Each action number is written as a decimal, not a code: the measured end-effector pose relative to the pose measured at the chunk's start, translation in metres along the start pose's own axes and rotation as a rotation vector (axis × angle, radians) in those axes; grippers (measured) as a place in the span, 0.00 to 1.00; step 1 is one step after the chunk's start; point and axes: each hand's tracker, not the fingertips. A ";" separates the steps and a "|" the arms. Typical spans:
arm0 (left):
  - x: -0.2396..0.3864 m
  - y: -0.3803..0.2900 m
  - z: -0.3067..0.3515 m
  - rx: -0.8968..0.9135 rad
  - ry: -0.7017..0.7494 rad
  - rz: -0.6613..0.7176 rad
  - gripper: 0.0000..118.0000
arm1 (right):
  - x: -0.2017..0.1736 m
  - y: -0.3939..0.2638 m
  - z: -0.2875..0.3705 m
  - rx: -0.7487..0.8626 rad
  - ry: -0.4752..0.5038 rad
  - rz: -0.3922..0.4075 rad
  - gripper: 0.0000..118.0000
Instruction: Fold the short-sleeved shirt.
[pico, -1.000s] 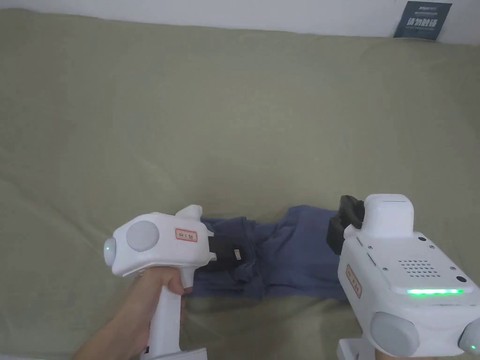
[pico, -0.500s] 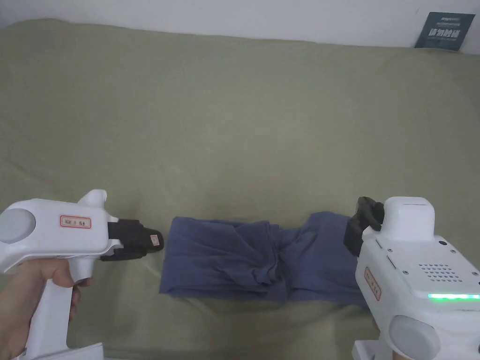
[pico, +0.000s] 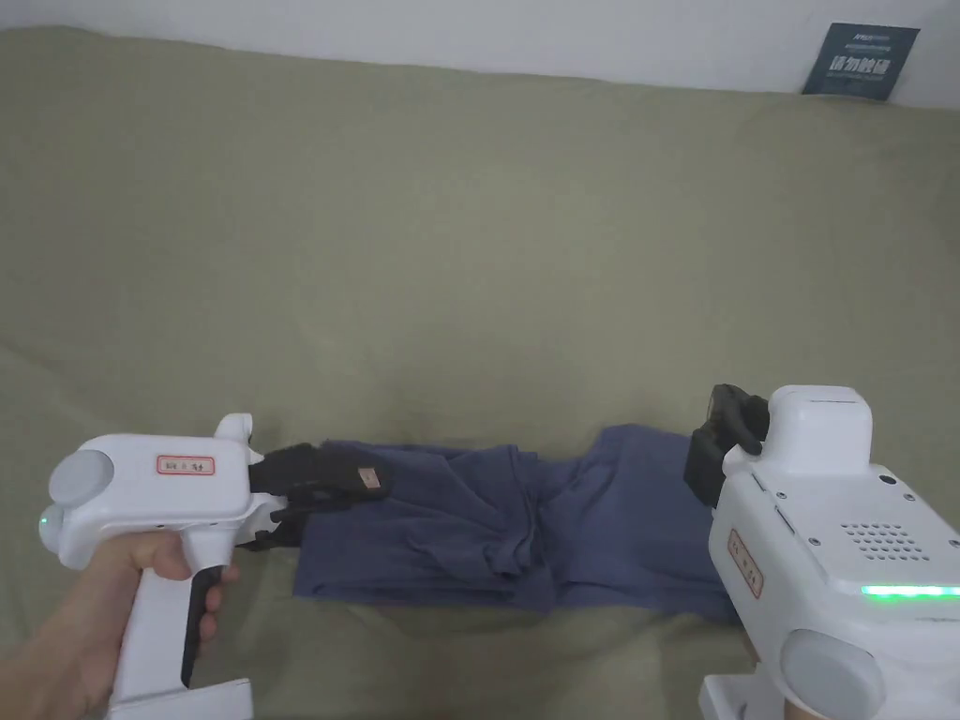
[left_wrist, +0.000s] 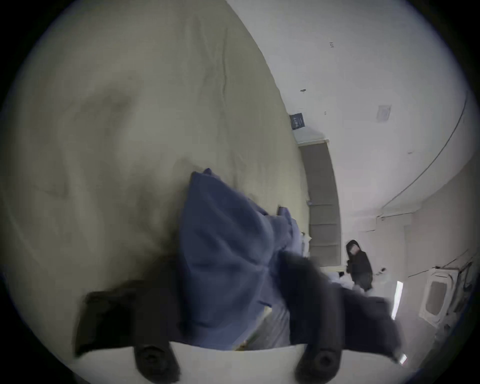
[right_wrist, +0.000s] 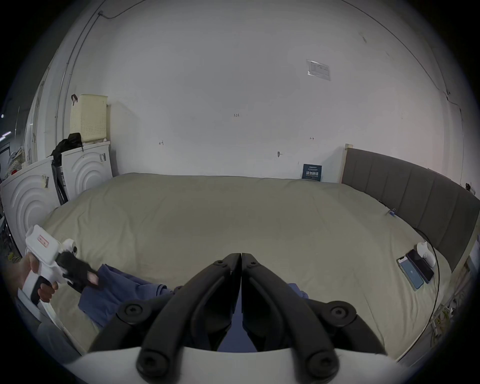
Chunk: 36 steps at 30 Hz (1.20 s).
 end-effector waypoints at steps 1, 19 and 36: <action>-0.002 -0.001 -0.006 0.010 0.063 0.007 0.09 | 0.001 0.000 0.001 0.005 -0.003 0.000 0.05; 0.079 -0.001 0.164 0.280 0.396 -0.203 0.08 | -0.001 0.011 0.015 0.069 0.024 -0.012 0.05; 0.205 -0.036 -0.066 -0.019 0.520 -0.589 0.08 | 0.013 0.006 0.018 0.057 0.011 -0.016 0.05</action>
